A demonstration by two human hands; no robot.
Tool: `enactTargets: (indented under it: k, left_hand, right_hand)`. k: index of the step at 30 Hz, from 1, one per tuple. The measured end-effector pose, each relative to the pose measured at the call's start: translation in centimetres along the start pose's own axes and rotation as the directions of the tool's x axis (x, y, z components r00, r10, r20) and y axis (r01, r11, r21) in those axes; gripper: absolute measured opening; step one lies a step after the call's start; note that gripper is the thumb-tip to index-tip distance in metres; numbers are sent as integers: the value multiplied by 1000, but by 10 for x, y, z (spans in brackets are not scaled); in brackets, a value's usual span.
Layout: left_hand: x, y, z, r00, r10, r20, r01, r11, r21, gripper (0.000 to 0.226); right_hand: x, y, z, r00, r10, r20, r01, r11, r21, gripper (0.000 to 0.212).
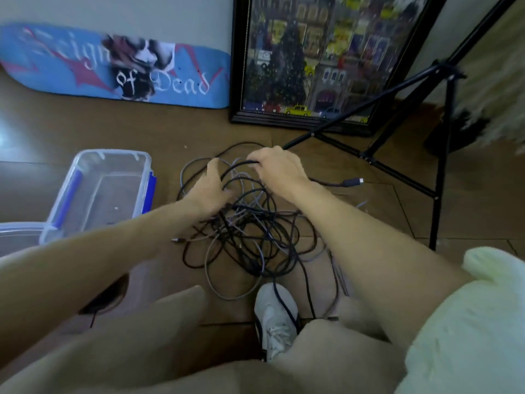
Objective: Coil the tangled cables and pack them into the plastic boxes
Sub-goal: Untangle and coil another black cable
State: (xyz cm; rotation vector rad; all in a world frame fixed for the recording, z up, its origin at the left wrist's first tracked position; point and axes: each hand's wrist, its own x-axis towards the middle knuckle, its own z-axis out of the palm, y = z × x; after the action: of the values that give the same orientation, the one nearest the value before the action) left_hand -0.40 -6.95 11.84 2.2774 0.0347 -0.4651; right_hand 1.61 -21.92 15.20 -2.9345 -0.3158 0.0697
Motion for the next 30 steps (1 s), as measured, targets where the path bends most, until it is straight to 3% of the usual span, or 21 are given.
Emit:
enactTargets:
  k: [3, 7, 10, 12, 14, 16, 17, 20, 22, 25, 30]
  left_hand:
    - [-25, 37, -52, 994, 106, 23, -106, 994, 9, 12]
    - [-73, 82, -102, 989, 143, 37, -137, 980, -145, 20]
    - [-99, 105, -135, 987, 125, -106, -153, 932, -329, 17]
    - [-116, 120, -156, 957, 98, -272, -221, 855, -470, 22]
    - [-133, 133, -175, 921, 26, -388, -292, 705, -646, 25]
    - [-143, 137, -190, 901, -54, -430, -331, 555, -763, 21]
    - [-147, 137, -195, 900, -66, -432, -335, 531, -779, 18]
    - [-151, 129, -189, 907, 10, -421, -319, 669, -671, 11]
    - [-149, 124, -172, 916, 93, -389, -306, 789, -533, 14]
    - [-144, 122, -150, 925, 136, -355, -282, 870, -403, 18]
    - [-134, 123, -146, 944, 197, -266, -262, 936, -235, 20]
  right_hand:
    - [-5, -28, -70, 992, -120, -43, 121, 993, 2, 24]
    - [-43, -44, -144, 982, -127, -142, 126, 992, -18, 25]
    - [-78, -38, -182, 971, -39, -237, 48, 998, 33, 24]
    - [-99, -30, -198, 945, 51, -323, -27, 997, 78, 29]
    - [-112, -21, -207, 915, 151, -373, -97, 982, 161, 30]
    - [-121, -17, -211, 912, 214, -350, -91, 938, 336, 26]
    - [-125, -17, -211, 921, 228, -316, -67, 892, 448, 30]
    - [-132, -26, -212, 947, 244, -211, -51, 760, 648, 36]
    - [-129, -35, -208, 953, 225, -204, -58, 793, 606, 29]
    - [-121, -42, -191, 950, 233, -207, -98, 854, 510, 22]
    - [-112, -52, -165, 959, 157, -235, -66, 933, 355, 62]
